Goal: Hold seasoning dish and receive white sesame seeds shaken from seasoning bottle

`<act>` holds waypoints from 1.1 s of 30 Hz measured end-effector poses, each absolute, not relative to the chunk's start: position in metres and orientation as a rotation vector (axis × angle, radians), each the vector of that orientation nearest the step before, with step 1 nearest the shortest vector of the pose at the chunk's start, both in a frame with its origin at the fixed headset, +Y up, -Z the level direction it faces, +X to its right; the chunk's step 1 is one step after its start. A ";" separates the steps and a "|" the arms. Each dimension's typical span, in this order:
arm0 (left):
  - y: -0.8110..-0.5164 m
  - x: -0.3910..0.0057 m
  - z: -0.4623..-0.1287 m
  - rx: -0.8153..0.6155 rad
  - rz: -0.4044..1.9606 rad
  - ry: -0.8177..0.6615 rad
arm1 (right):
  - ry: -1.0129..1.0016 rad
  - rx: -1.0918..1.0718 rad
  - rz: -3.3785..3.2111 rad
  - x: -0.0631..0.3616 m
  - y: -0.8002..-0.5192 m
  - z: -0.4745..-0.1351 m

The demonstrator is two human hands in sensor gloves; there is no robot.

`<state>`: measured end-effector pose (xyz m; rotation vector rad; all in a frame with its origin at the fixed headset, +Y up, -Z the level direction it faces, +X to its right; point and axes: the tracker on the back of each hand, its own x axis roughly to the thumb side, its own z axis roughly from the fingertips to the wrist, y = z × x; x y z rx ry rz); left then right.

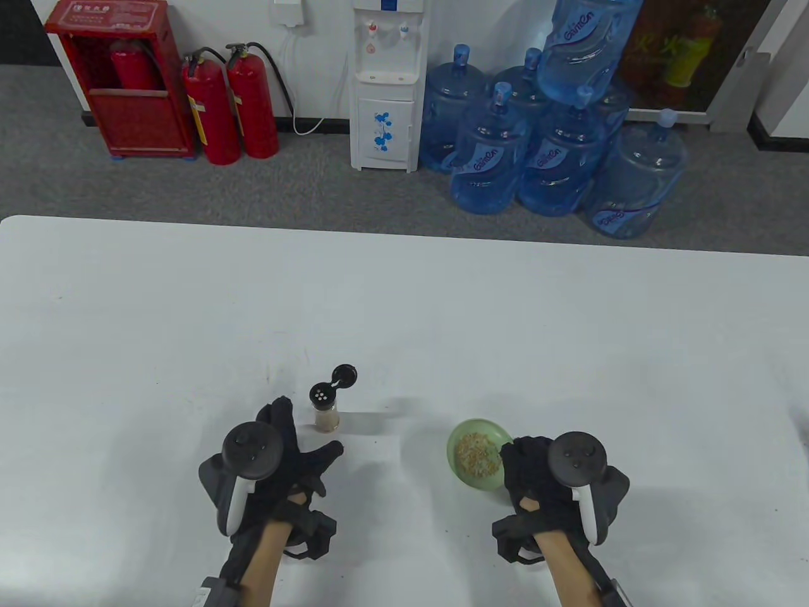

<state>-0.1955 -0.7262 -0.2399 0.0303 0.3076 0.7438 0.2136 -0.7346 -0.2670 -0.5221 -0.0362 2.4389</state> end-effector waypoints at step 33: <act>-0.728 -0.201 -0.220 0.222 0.575 0.301 | 0.017 -0.727 2.712 0.183 -0.743 -0.338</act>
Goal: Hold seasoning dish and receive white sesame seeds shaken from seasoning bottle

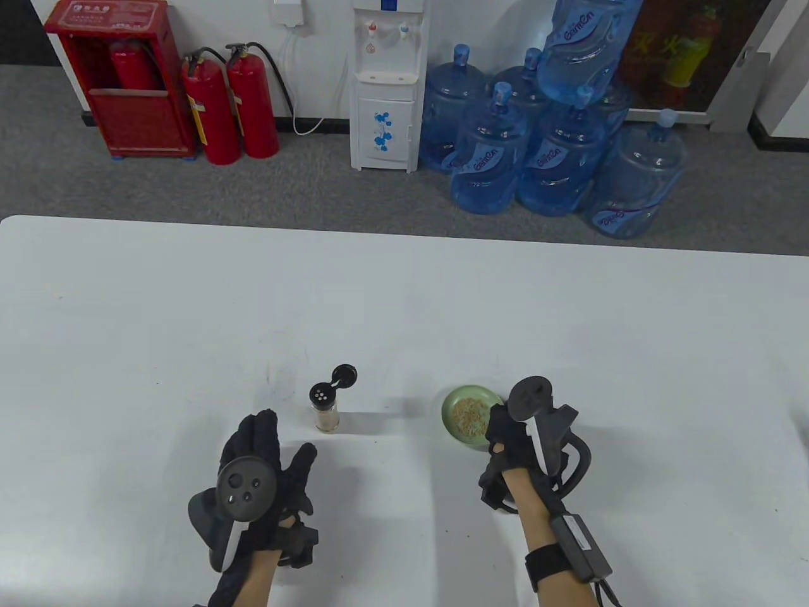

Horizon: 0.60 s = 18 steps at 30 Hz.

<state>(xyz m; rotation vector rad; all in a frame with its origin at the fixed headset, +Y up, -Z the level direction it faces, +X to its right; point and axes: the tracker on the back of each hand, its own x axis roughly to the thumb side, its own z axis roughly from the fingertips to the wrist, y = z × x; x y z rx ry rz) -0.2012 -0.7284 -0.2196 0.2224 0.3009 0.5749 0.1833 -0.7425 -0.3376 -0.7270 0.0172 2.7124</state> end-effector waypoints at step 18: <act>-0.735 -0.218 -0.224 0.004 0.539 0.209 | -0.152 -0.242 2.778 0.219 -0.725 -0.258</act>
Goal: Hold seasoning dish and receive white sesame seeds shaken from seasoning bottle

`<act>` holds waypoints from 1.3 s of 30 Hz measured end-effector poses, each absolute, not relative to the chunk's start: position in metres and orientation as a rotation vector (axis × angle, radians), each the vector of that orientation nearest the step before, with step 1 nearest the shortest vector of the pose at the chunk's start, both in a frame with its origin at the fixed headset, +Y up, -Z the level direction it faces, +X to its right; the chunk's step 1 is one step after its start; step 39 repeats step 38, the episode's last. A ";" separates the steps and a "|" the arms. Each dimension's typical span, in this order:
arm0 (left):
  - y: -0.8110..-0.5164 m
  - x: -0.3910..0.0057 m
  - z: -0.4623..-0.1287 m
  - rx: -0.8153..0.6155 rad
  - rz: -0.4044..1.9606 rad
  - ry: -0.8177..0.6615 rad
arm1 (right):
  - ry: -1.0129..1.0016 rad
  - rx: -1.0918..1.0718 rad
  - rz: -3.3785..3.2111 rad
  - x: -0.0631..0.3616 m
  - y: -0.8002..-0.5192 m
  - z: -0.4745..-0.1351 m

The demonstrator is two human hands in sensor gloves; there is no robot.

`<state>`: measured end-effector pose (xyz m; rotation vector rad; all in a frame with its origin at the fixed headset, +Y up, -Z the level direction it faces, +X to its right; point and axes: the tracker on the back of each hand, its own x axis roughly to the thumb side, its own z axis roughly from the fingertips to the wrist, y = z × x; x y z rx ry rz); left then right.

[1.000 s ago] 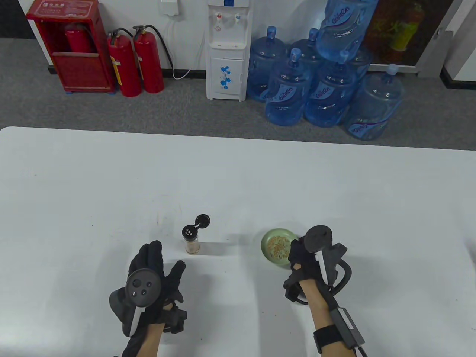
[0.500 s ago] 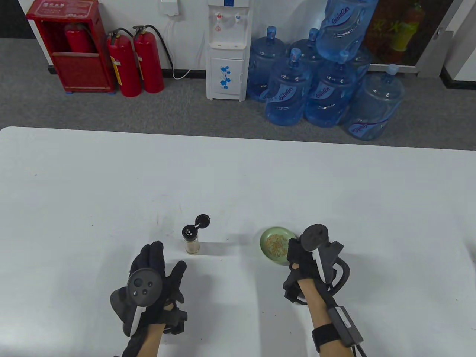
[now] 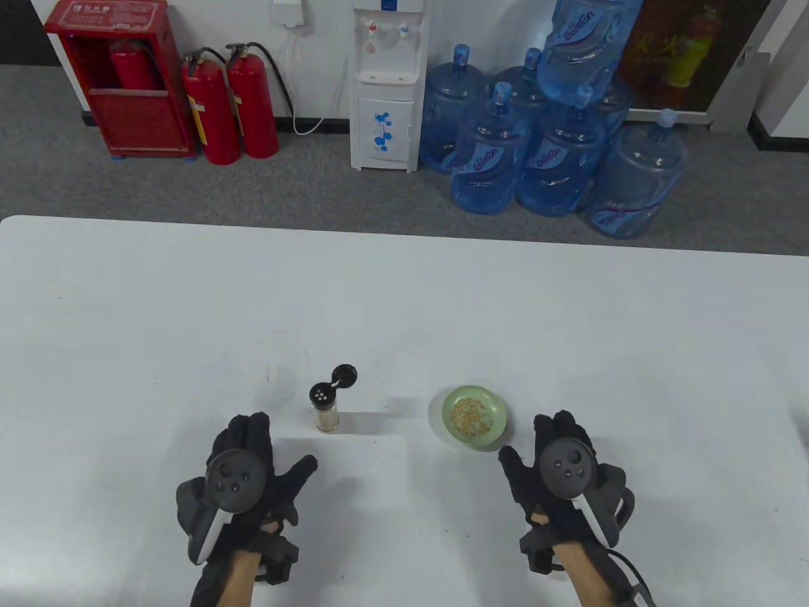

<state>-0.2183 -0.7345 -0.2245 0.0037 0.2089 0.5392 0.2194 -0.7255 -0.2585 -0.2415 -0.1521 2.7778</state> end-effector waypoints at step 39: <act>-0.738 -0.210 -0.226 0.013 0.480 0.185 | -0.230 -0.318 2.820 0.220 -0.730 -0.258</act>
